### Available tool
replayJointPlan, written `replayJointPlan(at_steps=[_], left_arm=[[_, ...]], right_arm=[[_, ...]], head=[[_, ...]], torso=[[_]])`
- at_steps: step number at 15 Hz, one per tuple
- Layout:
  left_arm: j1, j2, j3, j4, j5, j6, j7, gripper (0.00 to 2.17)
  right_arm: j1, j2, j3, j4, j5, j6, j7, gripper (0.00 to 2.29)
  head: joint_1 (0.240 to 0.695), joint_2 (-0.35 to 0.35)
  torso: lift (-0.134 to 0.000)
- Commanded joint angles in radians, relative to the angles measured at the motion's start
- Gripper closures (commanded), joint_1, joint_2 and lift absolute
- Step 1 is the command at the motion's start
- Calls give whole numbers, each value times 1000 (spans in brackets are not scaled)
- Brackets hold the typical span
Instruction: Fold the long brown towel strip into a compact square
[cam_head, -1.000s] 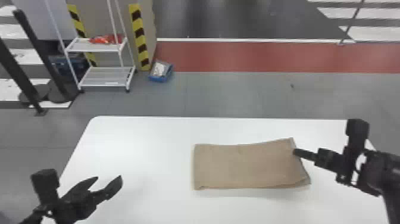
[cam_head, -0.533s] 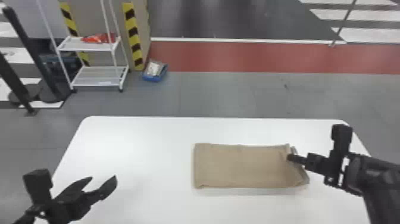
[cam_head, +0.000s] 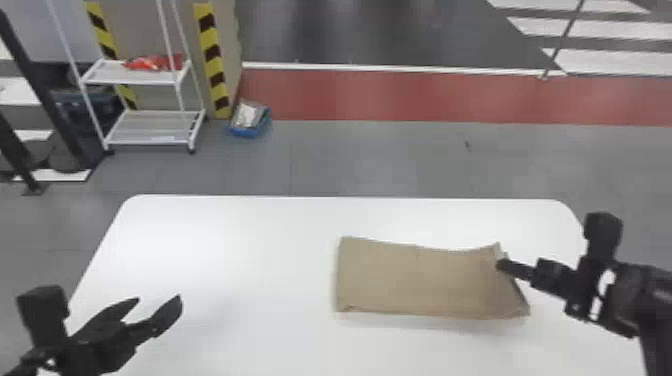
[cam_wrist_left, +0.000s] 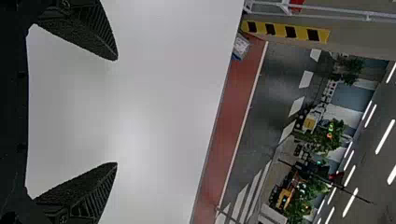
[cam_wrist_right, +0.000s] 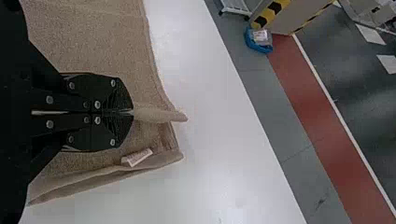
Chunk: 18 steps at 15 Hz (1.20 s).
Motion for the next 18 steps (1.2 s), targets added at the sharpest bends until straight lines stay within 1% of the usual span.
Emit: replayJointPlan(at_steps=[1,2,3,4,5,6,7,8,10,12,14,15,17,18], left_arm=[[5,-6,-9,-6,0,1,0,76],[11,-6,-7,-6,0,1,0,80],[14,-6,-6,-7,0,-2,0,80],[17,-6,1,-7,0,-2,0,80],[21,-6,4,-11,1,-2,0,80],[24,-6,5,-12,1,-2,0,80],[24,-6,7,-12,1,-2,0,80],[24,-6,5,-12,1,-2,0,80],[21,-6,-7,-11,1,-2,1,80],[21,-6,-10,-11,0,-2,1,80],[22,-6,-9,-11,0,-2,1,80],[24,-6,-4,-11,1,-2,0,80],[27,-6,2,-11,3,-2,-4,80],[30,-6,4,-12,9,-5,-5,80]], right_arm=[[-50,-3,22,139,46,-95,-7,1112],[-55,-1,25,153,60,-113,-7,937],[-52,-1,25,156,70,-125,-7,927],[-41,-1,16,151,63,-122,8,802],[-10,-3,7,138,46,-110,22,356],[22,-3,-13,86,25,-101,37,76],[39,-6,-28,58,19,-82,44,73],[39,-17,-45,58,19,-70,54,90],[42,-21,-80,58,20,-70,67,117],[45,-21,-87,58,19,-70,76,124],[43,-23,-82,59,23,-70,76,134],[36,-23,-73,70,37,-73,76,161],[25,-23,-33,102,53,-88,68,265],[22,-23,-19,118,56,-101,59,282]], head=[[695,-77],[695,-80],[695,-81],[695,-82],[695,-83],[695,-80],[695,-77],[695,-78],[695,-89],[695,-115],[695,-127],[695,-128],[695,-127],[695,-118]], torso=[[0],[0],[0],[0],[0],[0],[0],[0],[0],[0],[0],[0],[0],[0]])
